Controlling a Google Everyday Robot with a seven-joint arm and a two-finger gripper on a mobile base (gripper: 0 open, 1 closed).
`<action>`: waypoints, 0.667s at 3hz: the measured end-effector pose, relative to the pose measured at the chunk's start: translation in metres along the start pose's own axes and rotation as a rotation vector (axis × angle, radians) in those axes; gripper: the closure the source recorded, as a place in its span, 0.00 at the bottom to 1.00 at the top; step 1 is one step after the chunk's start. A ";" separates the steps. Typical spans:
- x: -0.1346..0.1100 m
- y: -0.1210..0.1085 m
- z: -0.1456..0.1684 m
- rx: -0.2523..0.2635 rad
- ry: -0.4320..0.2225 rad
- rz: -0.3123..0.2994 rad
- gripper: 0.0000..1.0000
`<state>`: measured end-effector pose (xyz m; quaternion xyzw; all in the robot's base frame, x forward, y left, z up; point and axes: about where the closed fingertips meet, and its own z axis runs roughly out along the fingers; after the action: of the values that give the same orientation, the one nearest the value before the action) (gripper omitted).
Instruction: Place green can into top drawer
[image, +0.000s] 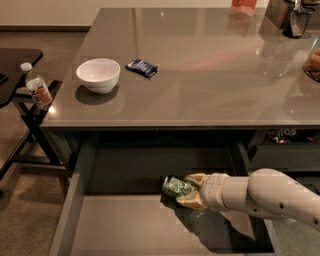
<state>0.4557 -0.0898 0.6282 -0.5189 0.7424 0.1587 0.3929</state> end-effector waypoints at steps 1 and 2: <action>0.000 0.000 0.000 0.000 0.000 0.000 0.34; 0.000 0.000 0.000 0.000 0.000 0.000 0.11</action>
Offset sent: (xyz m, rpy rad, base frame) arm 0.0000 0.0000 0.0000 0.0000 0.0000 0.0000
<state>0.4557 -0.0897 0.6282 -0.5189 0.7424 0.1587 0.3929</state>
